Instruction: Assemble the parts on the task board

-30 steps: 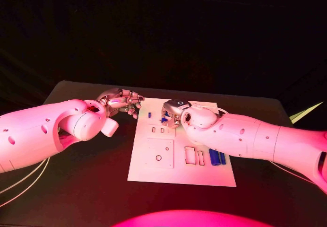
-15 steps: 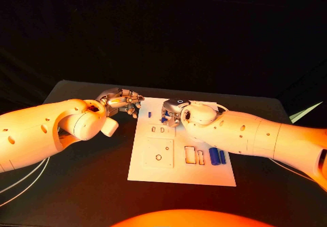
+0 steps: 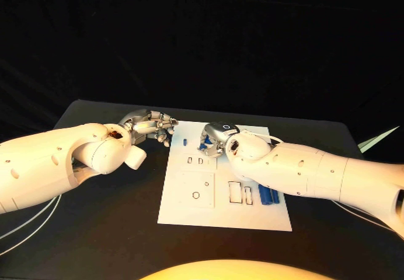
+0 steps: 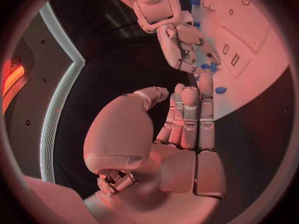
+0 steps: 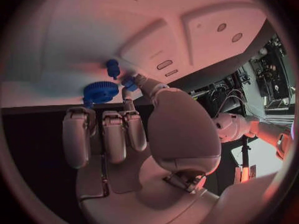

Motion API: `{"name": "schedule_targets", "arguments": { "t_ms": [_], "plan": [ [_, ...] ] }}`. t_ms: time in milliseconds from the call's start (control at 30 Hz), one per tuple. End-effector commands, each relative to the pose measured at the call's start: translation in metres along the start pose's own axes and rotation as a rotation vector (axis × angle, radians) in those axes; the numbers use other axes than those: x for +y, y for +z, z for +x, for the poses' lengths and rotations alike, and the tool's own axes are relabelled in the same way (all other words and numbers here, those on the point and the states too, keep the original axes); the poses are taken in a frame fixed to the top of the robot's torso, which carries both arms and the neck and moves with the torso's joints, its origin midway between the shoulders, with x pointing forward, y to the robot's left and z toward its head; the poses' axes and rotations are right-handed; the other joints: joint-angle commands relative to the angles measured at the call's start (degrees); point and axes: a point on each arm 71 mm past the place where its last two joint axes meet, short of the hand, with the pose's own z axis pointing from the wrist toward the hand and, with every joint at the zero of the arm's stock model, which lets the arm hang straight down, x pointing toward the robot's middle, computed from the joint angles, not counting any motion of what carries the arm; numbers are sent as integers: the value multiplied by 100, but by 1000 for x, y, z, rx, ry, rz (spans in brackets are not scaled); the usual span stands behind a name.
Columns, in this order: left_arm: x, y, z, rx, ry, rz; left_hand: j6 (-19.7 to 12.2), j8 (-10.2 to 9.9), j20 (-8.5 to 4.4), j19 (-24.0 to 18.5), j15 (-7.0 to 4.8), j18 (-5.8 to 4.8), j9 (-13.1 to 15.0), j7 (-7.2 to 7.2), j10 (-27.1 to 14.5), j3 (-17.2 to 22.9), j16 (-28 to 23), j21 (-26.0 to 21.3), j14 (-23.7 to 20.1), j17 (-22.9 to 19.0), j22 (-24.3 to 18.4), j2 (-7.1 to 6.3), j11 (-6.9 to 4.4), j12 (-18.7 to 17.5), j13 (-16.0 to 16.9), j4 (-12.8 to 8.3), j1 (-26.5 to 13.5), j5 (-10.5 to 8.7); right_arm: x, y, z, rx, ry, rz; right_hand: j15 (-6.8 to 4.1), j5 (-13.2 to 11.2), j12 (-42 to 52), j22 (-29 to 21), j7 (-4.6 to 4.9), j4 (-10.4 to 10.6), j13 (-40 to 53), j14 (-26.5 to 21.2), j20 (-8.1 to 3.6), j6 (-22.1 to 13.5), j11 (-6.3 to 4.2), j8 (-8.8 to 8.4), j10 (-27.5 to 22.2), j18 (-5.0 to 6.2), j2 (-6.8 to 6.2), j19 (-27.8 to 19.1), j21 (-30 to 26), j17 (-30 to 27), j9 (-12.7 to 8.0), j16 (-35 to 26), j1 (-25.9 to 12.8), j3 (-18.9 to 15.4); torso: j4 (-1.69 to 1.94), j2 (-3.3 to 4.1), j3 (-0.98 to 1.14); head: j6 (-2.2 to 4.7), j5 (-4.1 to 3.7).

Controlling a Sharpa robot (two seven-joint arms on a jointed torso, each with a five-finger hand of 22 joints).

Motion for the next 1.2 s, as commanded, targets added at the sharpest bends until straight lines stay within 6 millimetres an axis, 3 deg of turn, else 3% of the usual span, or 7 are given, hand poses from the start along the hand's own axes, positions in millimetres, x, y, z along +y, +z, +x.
{"name": "schedule_targets", "arguments": {
  "t_ms": [33, 733, 967, 1100, 1200],
  "plan": [
    [-1, 0, 1, 2, 1, 4, -3, -67, 21, 110, 47, -13, -72, 134, -49, -55, -27, -93, -10, -61, -83, 0, 23, 53, -63, -19, 39, 64, 1, 0, -1, -9, 4, 0, -29, -57, 158, 1226, 1, 23, 1381, 618, -49, 126, -33, 143, 515, -126, 31, 342, 177, 1574, 74, 78, -77, 113, -1, 3, -1, 3, -3],
    [-1, -1, -1, -4, 5, 2, -1, -71, 21, 112, 48, -13, -86, 137, -53, -51, -23, -93, -10, -61, -83, -2, 24, 56, -68, -33, 58, 67, -4, -6, -4, -37, 23, 6, -50, -48, 154, 1245, -26, -10, 1380, 618, -66, 149, -58, 158, 515, -132, 65, 358, 199, 1574, 94, 78, -53, 158, -9, 7, 1, 7, -4],
    [-1, -1, -1, -4, 6, 2, -1, -71, 21, 112, 48, -13, -86, 137, -53, -51, -23, -93, -10, -61, -83, -2, 24, 56, -68, -33, 58, 67, -1, -5, -1, -9, 25, 10, -6, -57, 77, 1200, 60, -1, 1324, 618, -49, -64, 9, 30, 477, -116, -112, 316, 129, 1574, 66, 78, -189, 62, -3, 8, -3, 8, -18],
    [-1, -1, -1, -3, 6, 1, -1, -71, 21, 112, 48, -13, -86, 137, -53, -51, -23, -93, -10, -61, -83, -2, 24, 56, -68, -33, 58, 67, 0, -3, 0, 0, 26, 17, 55, -54, -37, 1143, 129, 78, 1242, 618, 6, -279, 76, -105, 414, -93, -249, 262, 36, 1574, 34, 78, -309, -210, 1, 8, -9, 10, -25],
    [-1, -1, -1, -3, 6, 1, -1, -71, 21, 112, 48, -13, -86, 137, -53, -51, -23, -93, -10, -61, -83, -2, 24, 56, -68, -33, 58, 67, 0, -3, -1, -4, 28, 23, 101, -44, -115, 1092, 180, 169, 1189, 618, 52, -432, 126, -202, 364, -71, -246, 213, -50, 1574, 15, 78, -287, -511, 8, 10, -10, 16, -29]
  ]
}}
